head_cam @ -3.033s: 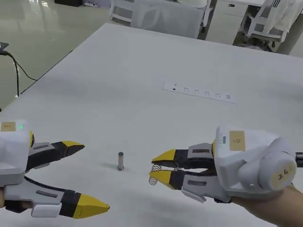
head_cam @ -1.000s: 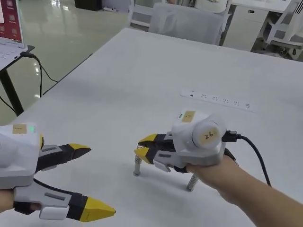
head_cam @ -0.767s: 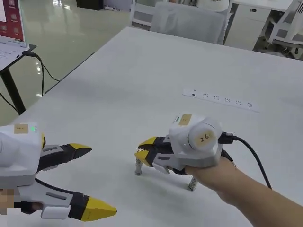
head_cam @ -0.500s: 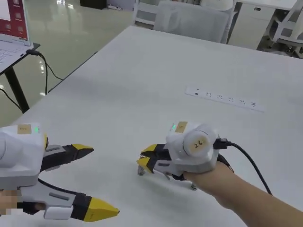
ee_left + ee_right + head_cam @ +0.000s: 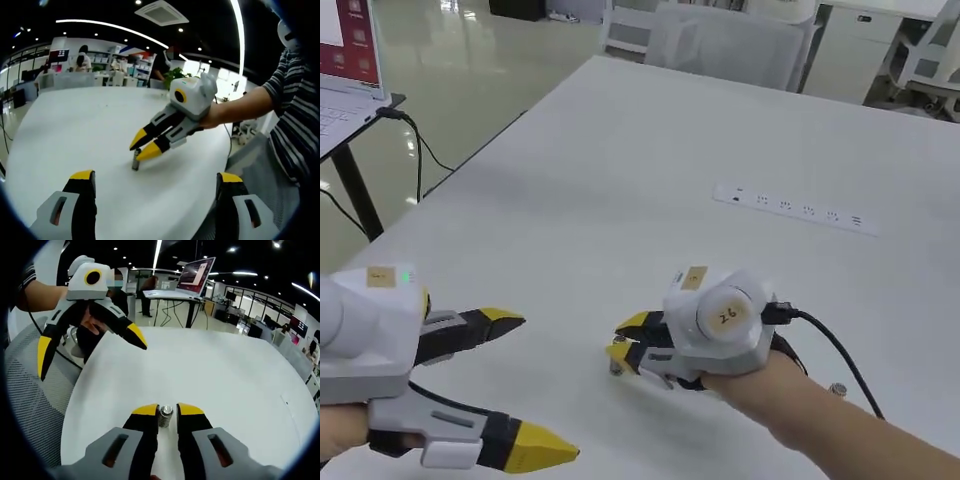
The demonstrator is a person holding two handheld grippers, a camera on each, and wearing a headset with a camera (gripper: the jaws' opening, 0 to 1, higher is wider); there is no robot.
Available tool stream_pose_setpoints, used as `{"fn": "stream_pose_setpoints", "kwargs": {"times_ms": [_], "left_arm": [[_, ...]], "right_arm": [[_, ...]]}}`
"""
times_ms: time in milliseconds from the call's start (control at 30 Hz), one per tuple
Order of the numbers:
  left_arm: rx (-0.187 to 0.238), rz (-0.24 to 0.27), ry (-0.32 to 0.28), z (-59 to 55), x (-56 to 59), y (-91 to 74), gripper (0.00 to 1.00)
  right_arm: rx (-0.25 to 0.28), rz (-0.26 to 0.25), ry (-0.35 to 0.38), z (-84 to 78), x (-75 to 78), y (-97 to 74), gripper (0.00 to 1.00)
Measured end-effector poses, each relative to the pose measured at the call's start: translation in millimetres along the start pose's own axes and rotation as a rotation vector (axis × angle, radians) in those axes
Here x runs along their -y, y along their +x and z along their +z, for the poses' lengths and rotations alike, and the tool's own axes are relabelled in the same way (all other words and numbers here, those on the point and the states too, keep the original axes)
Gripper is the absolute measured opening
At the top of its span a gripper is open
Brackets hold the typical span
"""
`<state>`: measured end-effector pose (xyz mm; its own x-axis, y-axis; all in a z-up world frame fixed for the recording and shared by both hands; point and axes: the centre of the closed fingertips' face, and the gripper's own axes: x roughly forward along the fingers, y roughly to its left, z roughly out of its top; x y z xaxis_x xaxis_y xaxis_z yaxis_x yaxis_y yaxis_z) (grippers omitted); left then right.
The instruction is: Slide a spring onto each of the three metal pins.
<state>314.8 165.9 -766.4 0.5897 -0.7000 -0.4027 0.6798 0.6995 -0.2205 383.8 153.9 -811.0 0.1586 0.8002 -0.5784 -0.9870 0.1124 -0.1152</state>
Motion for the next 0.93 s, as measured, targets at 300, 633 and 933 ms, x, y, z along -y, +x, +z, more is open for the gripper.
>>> {"fn": "stream_pose_setpoints", "kwargs": {"times_ms": [300,633,933], "left_arm": [[0.01,-0.005,0.008,8.5,0.1,5.5,0.97],[0.016,-0.022,0.031,18.6,3.4,17.5,0.97],[0.03,-0.032,0.054,30.5,5.1,26.3,0.97]], "right_arm": [[0.06,-0.023,0.022,18.2,5.0,-21.1,0.13],[0.139,-0.052,0.103,22.7,10.0,-57.0,0.24],[0.157,-0.089,0.14,12.8,7.5,-79.5,0.35]]}}
